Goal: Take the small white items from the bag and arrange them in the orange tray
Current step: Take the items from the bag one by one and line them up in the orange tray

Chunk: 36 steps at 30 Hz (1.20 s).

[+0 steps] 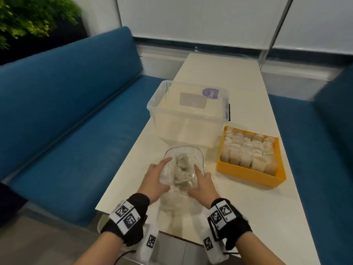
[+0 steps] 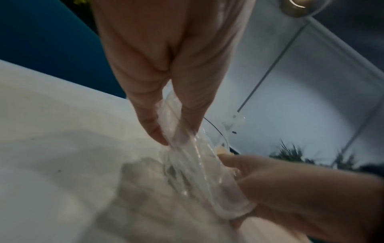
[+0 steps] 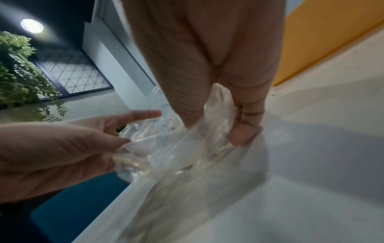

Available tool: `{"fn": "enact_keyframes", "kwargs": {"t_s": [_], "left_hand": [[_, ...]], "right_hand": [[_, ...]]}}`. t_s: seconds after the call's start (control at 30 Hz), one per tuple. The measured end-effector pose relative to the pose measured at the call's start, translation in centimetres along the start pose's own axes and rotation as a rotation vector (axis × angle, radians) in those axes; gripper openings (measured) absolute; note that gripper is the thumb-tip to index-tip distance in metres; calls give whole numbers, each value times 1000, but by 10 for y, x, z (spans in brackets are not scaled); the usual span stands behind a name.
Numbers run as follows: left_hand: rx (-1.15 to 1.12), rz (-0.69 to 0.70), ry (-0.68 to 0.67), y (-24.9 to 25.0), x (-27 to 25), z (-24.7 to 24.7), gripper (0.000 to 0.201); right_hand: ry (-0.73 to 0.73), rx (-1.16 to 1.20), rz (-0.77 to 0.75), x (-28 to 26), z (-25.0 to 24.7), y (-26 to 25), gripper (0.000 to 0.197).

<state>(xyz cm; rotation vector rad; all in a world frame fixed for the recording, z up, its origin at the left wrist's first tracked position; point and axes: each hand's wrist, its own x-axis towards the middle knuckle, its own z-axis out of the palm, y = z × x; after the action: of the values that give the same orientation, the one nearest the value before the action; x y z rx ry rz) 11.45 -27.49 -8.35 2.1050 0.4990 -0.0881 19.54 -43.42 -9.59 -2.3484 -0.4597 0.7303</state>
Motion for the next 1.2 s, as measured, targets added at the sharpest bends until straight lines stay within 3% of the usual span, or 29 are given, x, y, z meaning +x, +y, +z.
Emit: {"fn": "enact_keyframes", "kwargs": {"t_s": [0.07, 0.13, 0.2, 0.23, 0.3, 0.4, 0.47, 0.53, 0.67, 0.93, 1.1, 1.2], "left_hand": [[115, 28, 8, -5, -1, 3, 80], [397, 100, 143, -6, -4, 4, 66], [529, 373, 347, -1, -2, 6, 45], [530, 511, 369, 5, -1, 7, 35], [498, 583, 226, 15, 2, 10, 27], [750, 292, -112, 17, 18, 21, 69], [920, 271, -203, 18, 26, 28, 76], [928, 281, -259, 15, 31, 33, 68], [772, 298, -297, 11, 35, 32, 47], [288, 268, -131, 9, 31, 20, 25], [-282, 178, 60, 17, 14, -9, 20], [-692, 44, 14, 25, 8, -23, 28]], "right_hand": [[7, -15, 18, 1, 3, 0, 88], [12, -28, 36, 0, 4, 0, 92], [21, -34, 57, -1, 5, 1, 91], [29, -23, 71, -1, 6, 2, 92], [46, -1, 89, 0, 8, 3, 95], [64, -29, 106, 1, 10, 3, 95], [73, -48, 116, 1, 10, 3, 93], [78, -53, 119, 1, 10, 3, 91], [75, -50, 119, -2, 10, 2, 93], [86, -81, 92, -6, 9, 3, 93], [37, -89, 28, -16, -8, -4, 76], [213, -127, -111, -24, -23, -16, 57]]}}
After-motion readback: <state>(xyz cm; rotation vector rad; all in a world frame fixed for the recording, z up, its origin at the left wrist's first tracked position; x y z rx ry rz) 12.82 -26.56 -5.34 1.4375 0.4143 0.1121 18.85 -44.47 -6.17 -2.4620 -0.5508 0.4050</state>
